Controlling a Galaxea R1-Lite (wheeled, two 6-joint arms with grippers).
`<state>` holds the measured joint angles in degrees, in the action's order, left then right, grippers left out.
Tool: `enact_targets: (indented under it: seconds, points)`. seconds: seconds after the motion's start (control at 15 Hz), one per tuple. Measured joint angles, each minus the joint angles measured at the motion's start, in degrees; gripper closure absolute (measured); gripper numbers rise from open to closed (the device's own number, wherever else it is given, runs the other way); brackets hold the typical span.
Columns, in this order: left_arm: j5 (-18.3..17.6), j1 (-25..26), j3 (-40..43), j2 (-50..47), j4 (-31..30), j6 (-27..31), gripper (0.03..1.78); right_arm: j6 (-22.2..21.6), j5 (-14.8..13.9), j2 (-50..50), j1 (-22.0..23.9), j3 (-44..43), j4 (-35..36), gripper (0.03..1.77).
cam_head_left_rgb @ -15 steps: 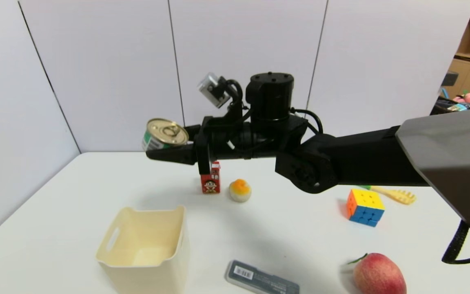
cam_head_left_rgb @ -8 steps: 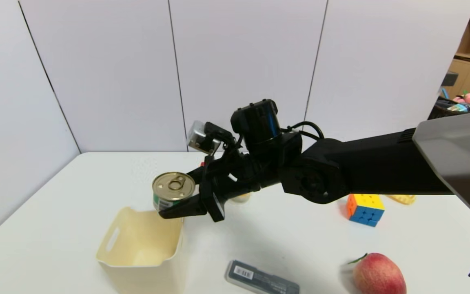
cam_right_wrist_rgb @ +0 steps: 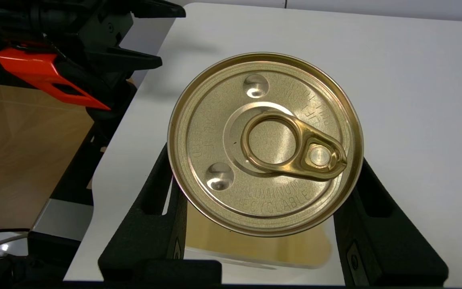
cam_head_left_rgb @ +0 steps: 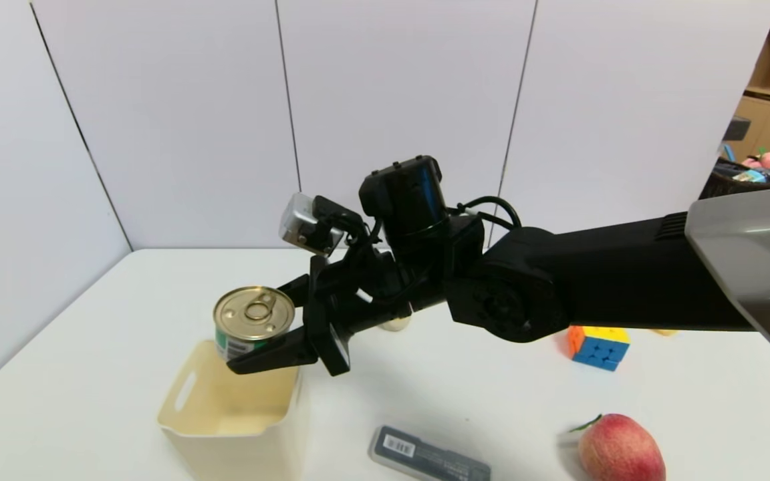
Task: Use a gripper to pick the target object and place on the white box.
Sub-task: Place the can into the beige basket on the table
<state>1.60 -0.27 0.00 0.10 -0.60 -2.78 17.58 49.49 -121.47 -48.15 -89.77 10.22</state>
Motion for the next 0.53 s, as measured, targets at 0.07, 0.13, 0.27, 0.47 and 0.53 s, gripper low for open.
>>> enact_targets:
  seconds: [0.07, 0.13, 0.27, 0.47, 0.53]
  points:
    - [0.0, 0.0, 0.0, 0.0, 0.0, 0.0, 0.12, 0.0, 0.0, -0.3, -0.4, 0.0, 0.1, 0.82]
    - [0.0, 0.0, 0.0, 0.0, 0.0, 0.0, 0.12, 0.0, 0.0, -0.6, -0.9, -0.1, 0.4, 0.82]
    - [0.0, 0.0, 0.0, 0.0, 0.0, 0.0, 0.12, 0.1, 0.1, -1.2, -1.6, -0.4, 1.0, 0.82]
    - [0.0, 0.0, 0.0, 0.0, 0.0, 0.0, 0.12, 0.0, 0.0, -2.5, -2.1, -1.8, 1.7, 0.82]
    - [0.0, 0.0, 0.0, 0.0, 0.0, 0.0, 0.12, 0.1, -0.3, -2.8, -2.1, -2.0, 1.8, 0.82]
